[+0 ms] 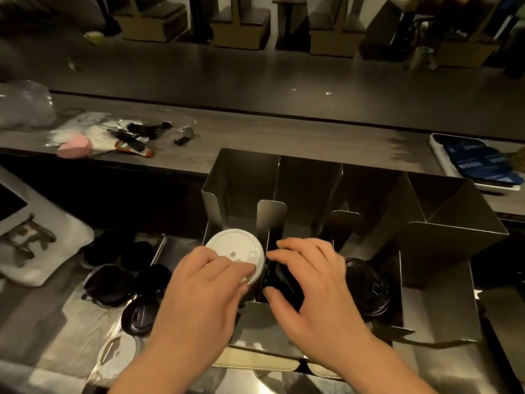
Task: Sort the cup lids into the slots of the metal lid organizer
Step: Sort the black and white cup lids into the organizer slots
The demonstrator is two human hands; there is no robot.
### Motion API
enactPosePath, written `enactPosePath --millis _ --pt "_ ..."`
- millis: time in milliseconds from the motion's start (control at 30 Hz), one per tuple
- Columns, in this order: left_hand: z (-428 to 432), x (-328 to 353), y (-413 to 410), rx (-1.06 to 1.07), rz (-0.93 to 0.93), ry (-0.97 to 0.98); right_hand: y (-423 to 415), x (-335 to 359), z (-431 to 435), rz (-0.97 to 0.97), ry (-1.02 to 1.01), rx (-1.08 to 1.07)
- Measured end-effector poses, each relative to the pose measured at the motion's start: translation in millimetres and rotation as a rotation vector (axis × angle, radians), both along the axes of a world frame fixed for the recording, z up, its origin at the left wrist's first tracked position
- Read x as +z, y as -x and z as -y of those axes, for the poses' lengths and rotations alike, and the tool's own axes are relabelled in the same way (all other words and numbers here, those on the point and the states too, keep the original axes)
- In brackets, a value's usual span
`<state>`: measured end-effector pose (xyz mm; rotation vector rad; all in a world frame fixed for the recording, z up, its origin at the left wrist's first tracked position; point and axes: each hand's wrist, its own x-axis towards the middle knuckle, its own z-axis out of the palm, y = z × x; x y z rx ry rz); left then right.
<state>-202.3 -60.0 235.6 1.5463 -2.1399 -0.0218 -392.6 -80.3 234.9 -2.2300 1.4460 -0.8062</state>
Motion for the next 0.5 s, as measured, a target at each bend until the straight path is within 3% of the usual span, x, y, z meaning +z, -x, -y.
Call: enactPosePath --millis 200,500 --pt "5.2 -6.2 -2.5 0.094 -0.109 -0.061 -19.2 -5.3 14.7 -0.131 -0.070 0.098" --pt "13.2 -11.5 -17.3 0.135 -0.406 -0.182 -32.2 -3.2 19.2 -0.218 -0.056 -0.003"
